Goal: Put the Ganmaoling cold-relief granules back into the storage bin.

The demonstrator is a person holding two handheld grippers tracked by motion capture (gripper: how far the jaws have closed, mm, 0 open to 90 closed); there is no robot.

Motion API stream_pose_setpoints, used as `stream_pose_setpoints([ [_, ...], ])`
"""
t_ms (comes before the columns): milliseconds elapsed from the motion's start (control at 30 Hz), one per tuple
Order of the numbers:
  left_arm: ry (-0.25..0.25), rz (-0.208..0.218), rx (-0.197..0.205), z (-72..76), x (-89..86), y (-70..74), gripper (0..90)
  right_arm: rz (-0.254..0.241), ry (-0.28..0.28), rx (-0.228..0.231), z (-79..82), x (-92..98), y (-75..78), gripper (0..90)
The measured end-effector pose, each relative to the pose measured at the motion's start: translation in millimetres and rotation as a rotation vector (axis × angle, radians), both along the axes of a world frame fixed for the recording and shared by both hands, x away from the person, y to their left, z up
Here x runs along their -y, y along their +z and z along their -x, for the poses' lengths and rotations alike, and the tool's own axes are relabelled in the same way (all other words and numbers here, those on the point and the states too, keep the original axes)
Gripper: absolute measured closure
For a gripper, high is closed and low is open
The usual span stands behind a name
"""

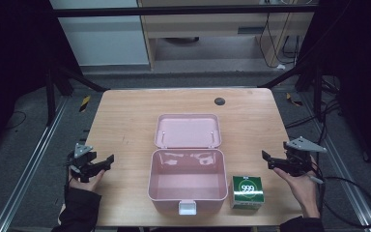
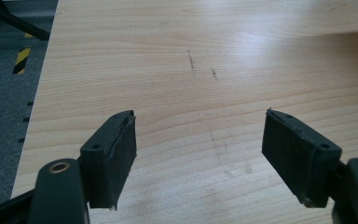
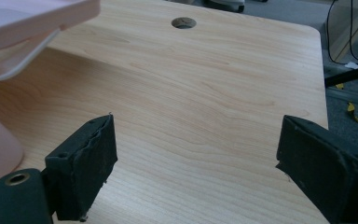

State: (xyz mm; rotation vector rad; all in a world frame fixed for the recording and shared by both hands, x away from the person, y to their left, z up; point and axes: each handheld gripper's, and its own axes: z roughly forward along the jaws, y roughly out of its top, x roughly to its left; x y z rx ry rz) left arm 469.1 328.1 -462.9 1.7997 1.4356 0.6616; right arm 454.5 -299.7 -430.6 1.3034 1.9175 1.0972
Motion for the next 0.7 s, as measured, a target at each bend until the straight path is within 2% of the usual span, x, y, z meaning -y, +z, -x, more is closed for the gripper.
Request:
stream_pose_setpoints([
  [100, -0.011, 0.004, -0.003, -0.2, 0.5, 0.2, 26.1, 0.013, 0.036, -0.001, 2.7, -1.8, 8.5, 12.7],
  [400, -0.033, -0.012, -0.014, -0.8, 3.8, -1.1, 26.4, 0.04, 0.078, -0.007, 2.9, -3.6, 25.2, 12.7],
  [467, -0.035, -0.016, -0.012, -0.4, 4.6, -0.7, 26.4, 0.069, 0.096, -0.014, 1.7, -5.4, 30.8, 12.6],
  [700, -0.035, -0.015, -0.012, -0.4, 4.4, -0.8, 26.4, 0.108, 0.138, -0.029, 1.8, -10.7, 43.2, 11.9],
])
